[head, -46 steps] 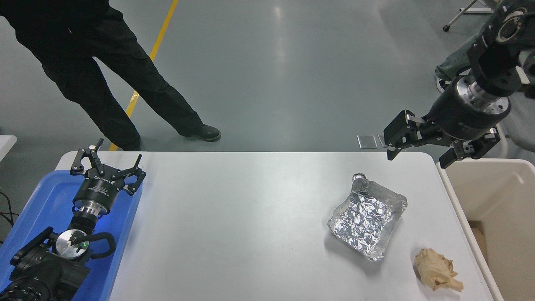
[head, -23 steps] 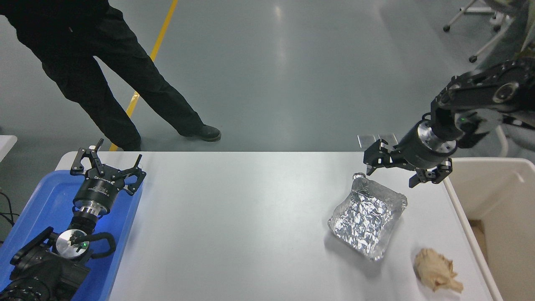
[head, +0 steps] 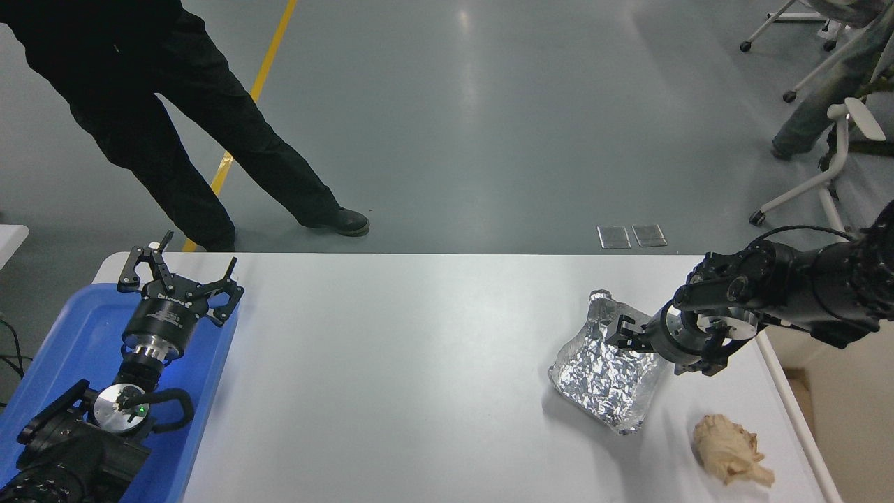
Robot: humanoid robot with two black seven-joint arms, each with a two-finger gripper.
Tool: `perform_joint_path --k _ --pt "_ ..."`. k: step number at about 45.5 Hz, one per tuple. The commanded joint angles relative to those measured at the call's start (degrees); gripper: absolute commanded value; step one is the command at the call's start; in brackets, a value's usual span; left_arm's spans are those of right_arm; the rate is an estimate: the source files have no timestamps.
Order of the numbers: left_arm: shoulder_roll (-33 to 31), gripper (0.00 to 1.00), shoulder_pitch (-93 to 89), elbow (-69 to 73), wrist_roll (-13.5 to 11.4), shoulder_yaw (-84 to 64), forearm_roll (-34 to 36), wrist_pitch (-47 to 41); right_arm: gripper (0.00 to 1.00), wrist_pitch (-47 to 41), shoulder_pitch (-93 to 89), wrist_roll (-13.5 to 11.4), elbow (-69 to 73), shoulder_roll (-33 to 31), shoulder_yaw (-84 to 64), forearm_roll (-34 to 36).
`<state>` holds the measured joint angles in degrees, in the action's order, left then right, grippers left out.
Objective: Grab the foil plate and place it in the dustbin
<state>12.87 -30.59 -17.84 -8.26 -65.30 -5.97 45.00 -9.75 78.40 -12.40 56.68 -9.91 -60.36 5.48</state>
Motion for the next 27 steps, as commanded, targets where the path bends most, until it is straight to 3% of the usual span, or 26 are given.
perform_joint_path --k 1,10,21,24,27 --pt "0.1 0.99 0.0 0.0 0.0 0.0 0.0 0.0 0.91 3.9 -6.9 -0.3 -5.7 1.5 0.6 0.6" --pt "0.0 0.99 0.0 0.0 0.0 0.0 0.0 0.0 0.84 5.5 -9.2 -0.5 -8.3 2.0 0.7 0.8" --pt "0.1 0.99 0.0 0.0 0.0 0.0 0.0 0.0 0.21 4.7 -9.4 -0.4 -7.8 1.6 1.7 1.9" --pt "0.1 0.99 0.0 0.1 0.0 0.0 0.0 0.0 0.0 4.4 -9.3 -0.4 -7.3 1.4 4.1 3.5" --pt "0.0 0.99 0.0 0.0 0.0 0.0 0.0 0.0 0.0 4.3 -9.2 -0.4 -7.0 0.8 4.7 3.9"
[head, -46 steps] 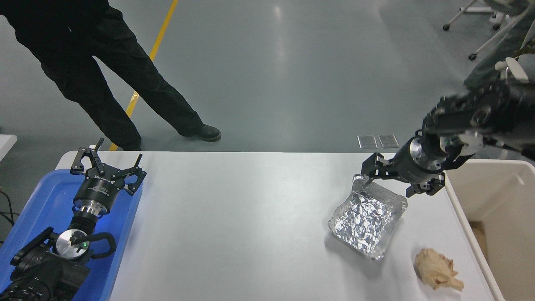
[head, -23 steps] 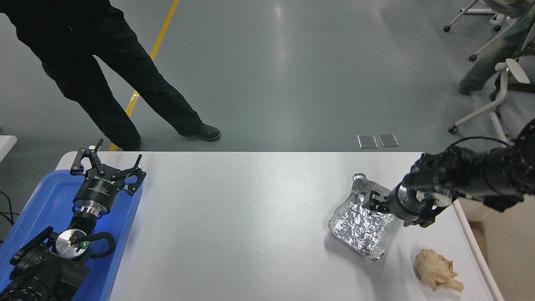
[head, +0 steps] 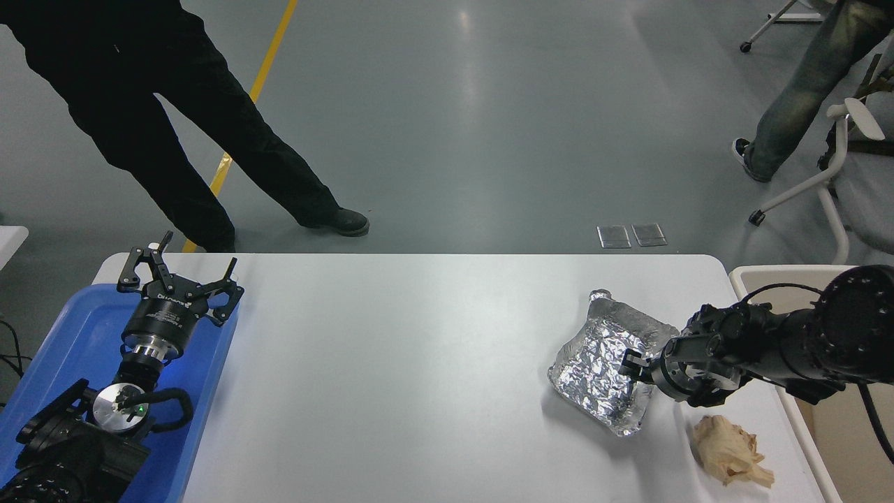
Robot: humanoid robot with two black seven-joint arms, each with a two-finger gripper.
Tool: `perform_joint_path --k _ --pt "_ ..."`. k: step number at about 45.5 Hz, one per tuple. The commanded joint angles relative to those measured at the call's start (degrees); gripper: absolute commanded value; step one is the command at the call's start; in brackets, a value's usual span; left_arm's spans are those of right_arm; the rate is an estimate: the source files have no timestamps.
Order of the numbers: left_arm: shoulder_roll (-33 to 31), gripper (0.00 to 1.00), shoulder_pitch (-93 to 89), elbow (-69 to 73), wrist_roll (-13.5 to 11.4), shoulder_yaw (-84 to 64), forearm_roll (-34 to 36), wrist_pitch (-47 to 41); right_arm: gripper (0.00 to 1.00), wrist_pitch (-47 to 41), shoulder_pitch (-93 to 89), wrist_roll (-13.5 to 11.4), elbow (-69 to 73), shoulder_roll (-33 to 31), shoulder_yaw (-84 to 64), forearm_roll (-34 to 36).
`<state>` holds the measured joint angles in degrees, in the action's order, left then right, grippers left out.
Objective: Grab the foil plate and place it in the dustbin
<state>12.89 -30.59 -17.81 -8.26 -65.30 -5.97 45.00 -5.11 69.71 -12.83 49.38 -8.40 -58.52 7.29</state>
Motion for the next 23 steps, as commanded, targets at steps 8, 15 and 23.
perform_joint_path --k 8,15,23 --pt "-0.1 0.99 0.0 0.0 0.0 0.0 0.0 0.0 0.0 -0.3 0.2 0.0 1.2 -2.1 3.9 3.0" --pt "0.0 0.99 -0.1 0.0 0.0 0.0 0.0 0.0 0.0 -0.3 0.6 0.0 1.2 -2.4 4.6 3.3" --pt "-0.1 0.99 -0.1 0.0 0.0 0.0 0.0 0.0 0.0 -0.3 0.6 0.1 1.2 -2.6 5.3 3.3"
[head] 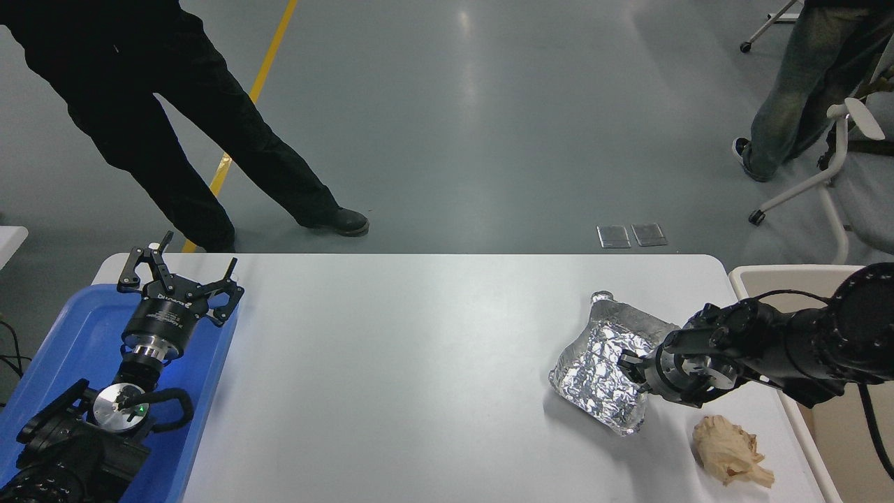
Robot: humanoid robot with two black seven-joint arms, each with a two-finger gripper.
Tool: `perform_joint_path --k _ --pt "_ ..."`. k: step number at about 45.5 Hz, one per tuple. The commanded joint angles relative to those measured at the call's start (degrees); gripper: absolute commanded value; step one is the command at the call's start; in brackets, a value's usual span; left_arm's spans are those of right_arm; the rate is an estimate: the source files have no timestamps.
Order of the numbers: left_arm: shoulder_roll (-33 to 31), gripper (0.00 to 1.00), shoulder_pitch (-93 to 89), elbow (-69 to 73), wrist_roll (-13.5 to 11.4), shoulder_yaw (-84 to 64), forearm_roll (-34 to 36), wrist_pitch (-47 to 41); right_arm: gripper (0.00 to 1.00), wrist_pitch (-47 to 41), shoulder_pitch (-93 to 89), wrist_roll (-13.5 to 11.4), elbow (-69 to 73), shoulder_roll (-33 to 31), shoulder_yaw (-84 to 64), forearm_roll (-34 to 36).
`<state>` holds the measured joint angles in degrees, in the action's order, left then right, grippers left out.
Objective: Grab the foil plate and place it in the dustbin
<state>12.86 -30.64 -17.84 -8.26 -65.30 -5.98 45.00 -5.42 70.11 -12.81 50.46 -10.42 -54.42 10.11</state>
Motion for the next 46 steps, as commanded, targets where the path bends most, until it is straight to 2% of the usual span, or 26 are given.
perform_joint_path --k 1,6,16,24,39,46 --pt "0.0 0.99 0.0 0.0 0.0 0.0 0.0 0.0 0.0 0.0 0.2 0.1 0.3 -0.7 1.2 0.4" --pt "0.0 0.99 0.0 0.0 0.0 0.0 0.0 0.0 0.0 -0.1 1.7 0.1 2.5 -1.9 0.6 0.3" --pt "0.0 0.99 0.0 0.0 0.0 0.1 0.0 0.0 0.0 -4.3 20.6 0.4 22.4 -11.2 -2.3 -0.8" --pt "0.0 0.99 0.0 0.0 0.1 0.2 0.0 0.0 0.0 -15.6 36.5 0.4 31.8 -13.0 -7.7 -0.7" --pt "0.1 0.99 0.0 0.0 0.1 0.2 0.0 0.0 0.0 -39.1 55.1 0.5 34.8 -16.1 -8.4 -0.2" --pt "0.1 0.99 0.0 0.0 0.0 0.2 0.0 0.0 0.0 -39.6 61.6 0.5 35.3 -17.3 -8.5 0.3"
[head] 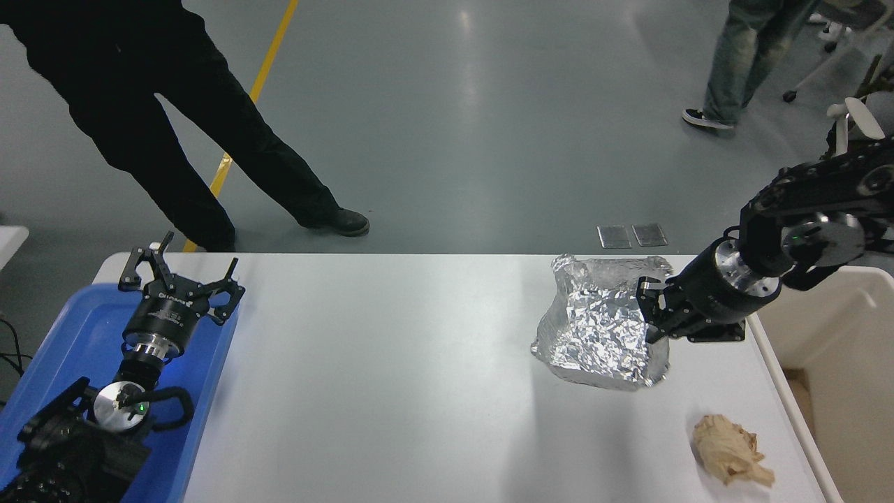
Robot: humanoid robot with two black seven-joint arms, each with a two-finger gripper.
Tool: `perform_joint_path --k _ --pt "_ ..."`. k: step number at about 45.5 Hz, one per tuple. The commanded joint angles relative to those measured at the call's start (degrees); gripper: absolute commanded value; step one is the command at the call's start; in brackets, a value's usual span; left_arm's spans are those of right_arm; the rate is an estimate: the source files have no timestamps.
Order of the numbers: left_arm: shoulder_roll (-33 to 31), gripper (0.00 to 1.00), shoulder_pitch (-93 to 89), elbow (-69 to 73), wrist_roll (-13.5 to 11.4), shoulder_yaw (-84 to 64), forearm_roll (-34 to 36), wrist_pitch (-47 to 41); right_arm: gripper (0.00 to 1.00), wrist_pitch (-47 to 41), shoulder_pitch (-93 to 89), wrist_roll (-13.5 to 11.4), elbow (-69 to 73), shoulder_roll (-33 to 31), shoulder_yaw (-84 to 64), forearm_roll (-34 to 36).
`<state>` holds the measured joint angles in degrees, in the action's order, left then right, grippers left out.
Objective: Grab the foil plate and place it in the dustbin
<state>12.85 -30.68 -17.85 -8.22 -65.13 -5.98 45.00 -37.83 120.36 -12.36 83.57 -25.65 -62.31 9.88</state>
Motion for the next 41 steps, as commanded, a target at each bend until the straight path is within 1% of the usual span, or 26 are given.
perform_joint_path --k 1,7,24,35,38,41 --pt "0.1 0.99 0.0 0.0 0.0 0.0 0.0 0.0 0.0 -7.2 12.3 0.1 2.2 -2.6 -0.6 0.5" --pt "0.0 0.99 0.0 0.0 0.0 0.0 0.0 0.0 0.0 -7.2 15.2 0.1 2.4 -3.8 -0.6 0.5" --pt "0.1 0.99 0.0 0.0 0.0 0.0 0.0 0.0 0.0 -7.2 17.1 0.1 2.5 -4.1 -1.1 0.5" --pt "0.1 0.99 0.1 0.1 0.0 -0.2 0.0 0.0 0.0 -7.2 11.7 0.0 -1.2 -10.3 -8.3 -0.5" --pt "0.1 0.99 0.1 0.1 0.0 -0.2 0.0 0.0 0.0 -7.2 10.0 0.0 -2.3 -13.8 -10.0 -0.7" --pt "0.1 0.99 0.2 0.1 0.0 -0.2 0.0 0.0 0.0 -6.3 8.1 -0.1 -2.8 -19.2 -10.4 -2.7"
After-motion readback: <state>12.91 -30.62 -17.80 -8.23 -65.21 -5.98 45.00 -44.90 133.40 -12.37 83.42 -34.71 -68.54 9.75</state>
